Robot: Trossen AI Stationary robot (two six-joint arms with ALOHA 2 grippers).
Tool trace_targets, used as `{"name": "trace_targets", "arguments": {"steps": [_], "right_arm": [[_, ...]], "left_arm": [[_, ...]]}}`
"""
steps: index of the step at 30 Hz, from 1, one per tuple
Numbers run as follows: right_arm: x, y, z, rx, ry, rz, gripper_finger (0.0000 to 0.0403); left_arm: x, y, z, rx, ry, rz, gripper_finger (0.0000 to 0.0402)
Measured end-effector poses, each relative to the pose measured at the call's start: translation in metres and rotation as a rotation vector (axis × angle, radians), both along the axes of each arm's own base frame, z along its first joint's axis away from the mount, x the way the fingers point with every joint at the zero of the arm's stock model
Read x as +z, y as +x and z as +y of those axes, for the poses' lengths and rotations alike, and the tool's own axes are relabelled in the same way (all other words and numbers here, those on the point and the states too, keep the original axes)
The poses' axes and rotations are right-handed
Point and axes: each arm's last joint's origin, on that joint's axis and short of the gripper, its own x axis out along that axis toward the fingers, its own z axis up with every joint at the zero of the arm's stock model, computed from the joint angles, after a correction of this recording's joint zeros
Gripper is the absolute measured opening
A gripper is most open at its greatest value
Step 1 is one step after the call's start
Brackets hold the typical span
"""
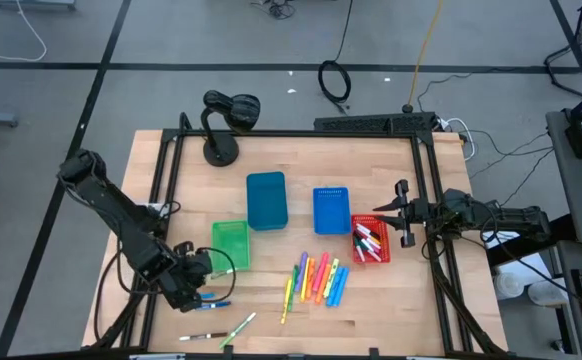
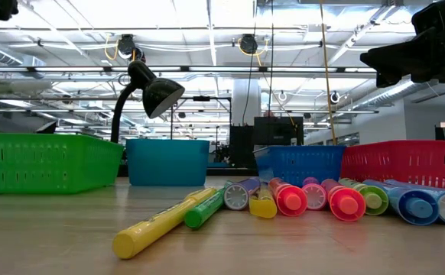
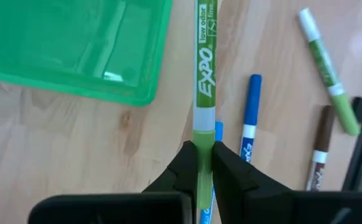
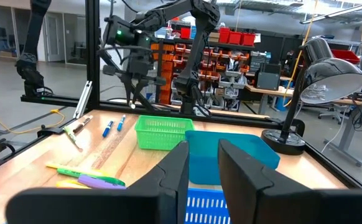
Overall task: Pick & Place Markers
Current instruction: Put the top green marker pen into the dark blue bin
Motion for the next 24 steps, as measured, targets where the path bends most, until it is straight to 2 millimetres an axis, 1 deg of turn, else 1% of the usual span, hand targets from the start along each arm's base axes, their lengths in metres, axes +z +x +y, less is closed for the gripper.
{"name": "trace_targets", "arguments": {"steps": [7,10,14,17,21,24], "right_arm": [[0.0,0.0,0.0,0.0,0.0,0.0,0.0071],[0.0,0.0,0.0,0.0,0.0,0.0,0.0071],[0.0,0.0,0.0,0.0,0.0,0.0,0.0071],[0.0,0.0,0.0,0.0,0.0,0.0,0.0071],[0.0,0.0,0.0,0.0,0.0,0.0,0.0071],[0.0,0.0,0.0,0.0,0.0,0.0,0.0071]], "left_arm": [[0.008,0.001,0.005,0.053,-0.003,-0.071,0.0027],[0.008,0.005,0.007,0.094,-0.018,-0.084,0.0027],[0.009,0.013,0.013,0.199,-0.052,-0.088,0.0027],[0.01,0.02,0.018,0.23,-0.067,-0.109,0.0027],[0.011,0.032,0.029,0.297,-0.072,-0.131,0.0027],[0.011,0.042,0.044,0.445,-0.115,-0.119,0.0029]]}}
